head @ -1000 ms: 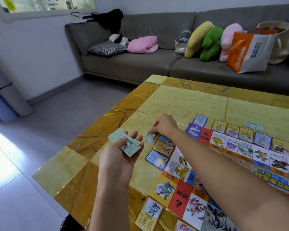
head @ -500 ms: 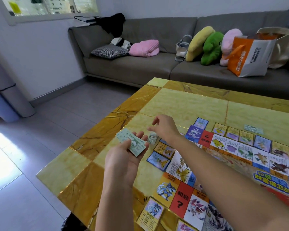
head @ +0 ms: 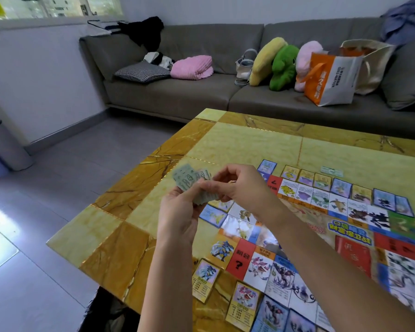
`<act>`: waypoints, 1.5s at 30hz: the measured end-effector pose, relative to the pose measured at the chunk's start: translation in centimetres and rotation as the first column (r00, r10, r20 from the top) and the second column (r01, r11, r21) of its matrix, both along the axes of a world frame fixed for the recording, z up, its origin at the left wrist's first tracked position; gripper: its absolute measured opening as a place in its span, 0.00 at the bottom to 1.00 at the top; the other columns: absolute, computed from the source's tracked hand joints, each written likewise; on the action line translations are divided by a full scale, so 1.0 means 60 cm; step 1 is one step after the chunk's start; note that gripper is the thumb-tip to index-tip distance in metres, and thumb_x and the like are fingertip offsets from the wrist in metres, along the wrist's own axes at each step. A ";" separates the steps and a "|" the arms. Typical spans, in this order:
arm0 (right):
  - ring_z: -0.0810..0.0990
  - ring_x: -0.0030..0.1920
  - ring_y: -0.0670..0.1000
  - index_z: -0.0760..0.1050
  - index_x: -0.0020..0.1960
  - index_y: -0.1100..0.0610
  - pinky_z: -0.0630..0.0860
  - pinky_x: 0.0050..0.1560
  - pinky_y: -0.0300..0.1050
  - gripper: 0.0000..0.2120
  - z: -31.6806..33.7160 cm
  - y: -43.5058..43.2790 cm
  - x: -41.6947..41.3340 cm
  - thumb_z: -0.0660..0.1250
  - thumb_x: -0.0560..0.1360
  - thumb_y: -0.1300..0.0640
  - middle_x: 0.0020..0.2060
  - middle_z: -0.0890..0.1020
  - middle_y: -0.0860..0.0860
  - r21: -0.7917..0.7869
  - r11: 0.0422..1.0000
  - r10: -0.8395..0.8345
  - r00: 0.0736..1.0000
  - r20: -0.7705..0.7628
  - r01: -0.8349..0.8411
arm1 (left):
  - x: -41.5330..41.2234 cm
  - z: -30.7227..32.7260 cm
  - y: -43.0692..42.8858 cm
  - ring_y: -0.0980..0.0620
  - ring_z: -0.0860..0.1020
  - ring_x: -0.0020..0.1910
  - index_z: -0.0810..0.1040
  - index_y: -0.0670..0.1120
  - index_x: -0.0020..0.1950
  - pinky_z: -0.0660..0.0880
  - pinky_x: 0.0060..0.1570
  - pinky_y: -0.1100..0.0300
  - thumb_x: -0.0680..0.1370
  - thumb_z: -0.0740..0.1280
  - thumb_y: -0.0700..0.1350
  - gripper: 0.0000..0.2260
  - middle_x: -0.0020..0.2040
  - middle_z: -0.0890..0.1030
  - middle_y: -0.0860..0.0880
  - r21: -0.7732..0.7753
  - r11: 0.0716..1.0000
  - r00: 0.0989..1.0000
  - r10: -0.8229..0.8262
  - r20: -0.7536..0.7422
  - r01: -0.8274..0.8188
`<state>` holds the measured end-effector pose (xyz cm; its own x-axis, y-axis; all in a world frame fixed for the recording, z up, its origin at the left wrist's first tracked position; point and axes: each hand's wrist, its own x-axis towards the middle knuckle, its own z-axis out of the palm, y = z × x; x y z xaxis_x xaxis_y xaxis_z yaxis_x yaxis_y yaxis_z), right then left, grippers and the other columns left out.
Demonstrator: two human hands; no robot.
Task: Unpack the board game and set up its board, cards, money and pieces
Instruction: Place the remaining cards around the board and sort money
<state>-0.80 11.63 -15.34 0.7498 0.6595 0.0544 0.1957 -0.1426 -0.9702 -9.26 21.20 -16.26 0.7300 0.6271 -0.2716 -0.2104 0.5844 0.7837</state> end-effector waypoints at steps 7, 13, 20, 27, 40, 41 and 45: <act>0.81 0.29 0.45 0.81 0.43 0.62 0.77 0.33 0.35 0.10 -0.006 -0.038 -0.021 0.75 0.69 0.56 0.31 0.82 0.52 -0.024 0.990 -0.141 0.990 0.004 0.141 | -0.010 -0.004 -0.019 0.52 0.82 0.34 0.76 0.35 0.51 0.80 0.34 0.63 0.75 0.67 0.34 0.06 0.40 0.81 0.42 -0.003 0.993 0.993 -0.116 -0.034 0.116; 0.81 0.28 0.45 0.80 0.37 0.56 0.77 0.32 0.36 0.06 -0.022 -0.079 -0.053 0.75 0.70 0.56 0.28 0.82 0.49 -0.022 0.977 -0.212 0.977 0.014 0.212 | -0.034 -0.019 -0.036 0.51 0.83 0.37 0.76 0.34 0.55 0.80 0.37 0.62 0.79 0.63 0.37 0.09 0.41 0.84 0.43 0.021 0.970 0.970 -0.243 -0.015 0.243; 0.80 0.32 0.40 0.79 0.43 0.53 0.78 0.37 0.33 0.07 -0.035 -0.137 -0.083 0.76 0.68 0.60 0.35 0.82 0.46 -0.022 0.948 -0.316 0.947 0.064 0.318 | -0.053 -0.035 -0.091 0.51 0.83 0.38 0.79 0.38 0.48 0.80 0.40 0.63 0.76 0.65 0.33 0.04 0.39 0.84 0.45 0.179 0.921 0.938 -0.336 -0.081 0.345; 0.76 0.34 0.36 0.79 0.52 0.48 0.74 0.37 0.29 0.15 -0.029 -0.219 -0.128 0.75 0.69 0.61 0.34 0.78 0.43 -0.155 0.945 -0.252 0.944 0.214 0.288 | -0.086 -0.049 -0.124 0.52 0.83 0.35 0.79 0.37 0.47 0.79 0.33 0.63 0.72 0.70 0.36 0.06 0.39 0.84 0.44 0.187 0.759 0.775 -0.568 -0.278 0.623; 0.83 0.38 0.48 0.80 0.46 0.54 0.79 0.40 0.37 0.06 -0.091 -0.357 -0.230 0.66 0.77 0.61 0.44 0.83 0.55 -0.089 0.889 -0.457 0.858 -0.235 0.449 | -0.116 -0.071 -0.157 0.48 0.84 0.40 0.78 0.37 0.56 0.81 0.36 0.58 0.83 0.54 0.47 0.17 0.45 0.84 0.42 -0.062 0.641 0.597 -0.743 -0.302 0.765; 0.81 0.36 0.45 0.81 0.44 0.51 0.77 0.39 0.36 0.06 -0.095 -0.360 -0.237 0.67 0.76 0.59 0.41 0.84 0.51 -0.120 0.872 -0.489 0.852 -0.188 0.475 | -0.117 -0.071 -0.155 0.48 0.84 0.41 0.78 0.36 0.56 0.81 0.36 0.58 0.83 0.53 0.46 0.18 0.45 0.84 0.42 -0.078 0.643 0.600 -0.746 -0.287 0.762; 0.77 0.31 0.41 0.82 0.41 0.51 0.74 0.36 0.37 0.05 -0.111 -0.372 -0.274 0.71 0.73 0.60 0.30 0.82 0.46 -0.148 0.867 -0.496 0.850 -0.178 0.475 | -0.120 -0.071 -0.156 0.48 0.84 0.40 0.78 0.35 0.54 0.82 0.37 0.57 0.82 0.53 0.42 0.16 0.45 0.84 0.41 -0.102 0.655 0.614 -0.744 -0.263 0.749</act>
